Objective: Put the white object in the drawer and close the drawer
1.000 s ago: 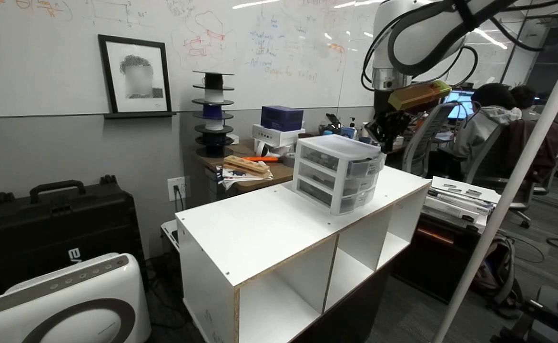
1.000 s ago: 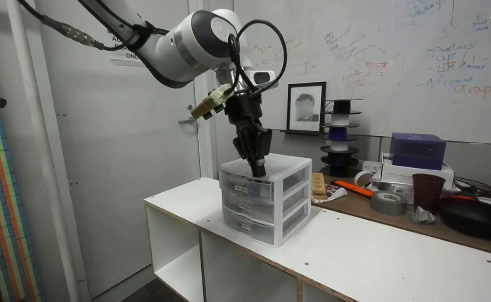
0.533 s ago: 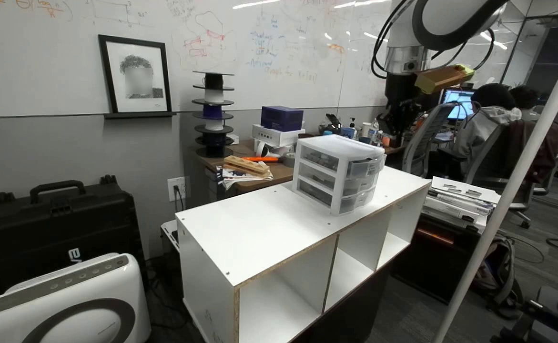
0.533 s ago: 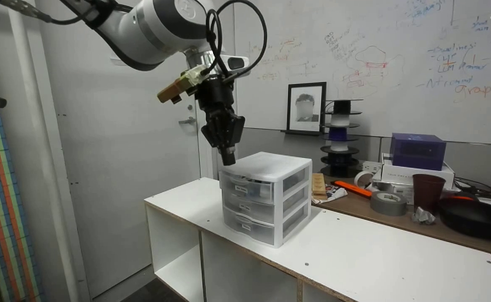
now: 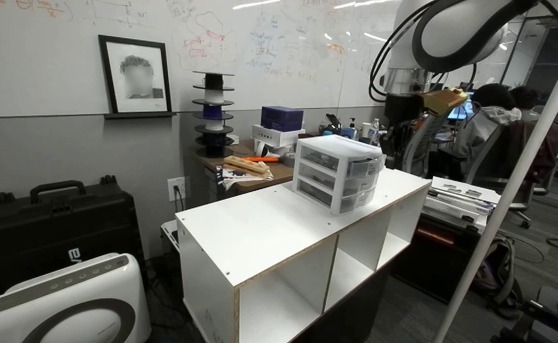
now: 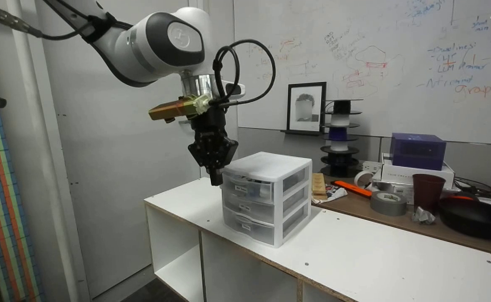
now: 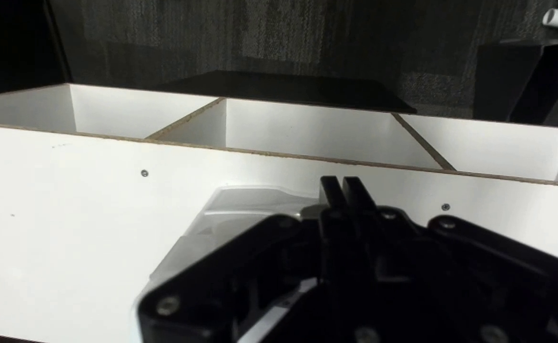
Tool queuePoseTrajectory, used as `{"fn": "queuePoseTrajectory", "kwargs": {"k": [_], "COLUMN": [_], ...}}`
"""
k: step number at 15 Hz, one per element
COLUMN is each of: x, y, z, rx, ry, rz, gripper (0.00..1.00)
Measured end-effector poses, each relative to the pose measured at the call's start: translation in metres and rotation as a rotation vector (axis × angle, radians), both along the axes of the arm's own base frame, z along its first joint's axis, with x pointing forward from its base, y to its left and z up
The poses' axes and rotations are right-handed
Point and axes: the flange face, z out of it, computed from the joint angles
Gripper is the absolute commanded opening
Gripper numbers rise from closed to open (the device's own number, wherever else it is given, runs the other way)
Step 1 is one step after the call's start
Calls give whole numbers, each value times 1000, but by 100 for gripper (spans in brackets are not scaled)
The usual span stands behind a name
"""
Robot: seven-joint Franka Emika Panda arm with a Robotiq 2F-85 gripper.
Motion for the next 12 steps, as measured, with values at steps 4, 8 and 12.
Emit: {"fn": "queuePoseTrajectory", "kwargs": {"k": [4, 8, 12], "x": [8, 16, 23], "y": [-4, -10, -13], "z": [-7, -19, -30], "rx": [5, 8, 5], "ry": [-40, -84, -120], "rz": [40, 72, 98], "gripper": [10, 10, 10]}}
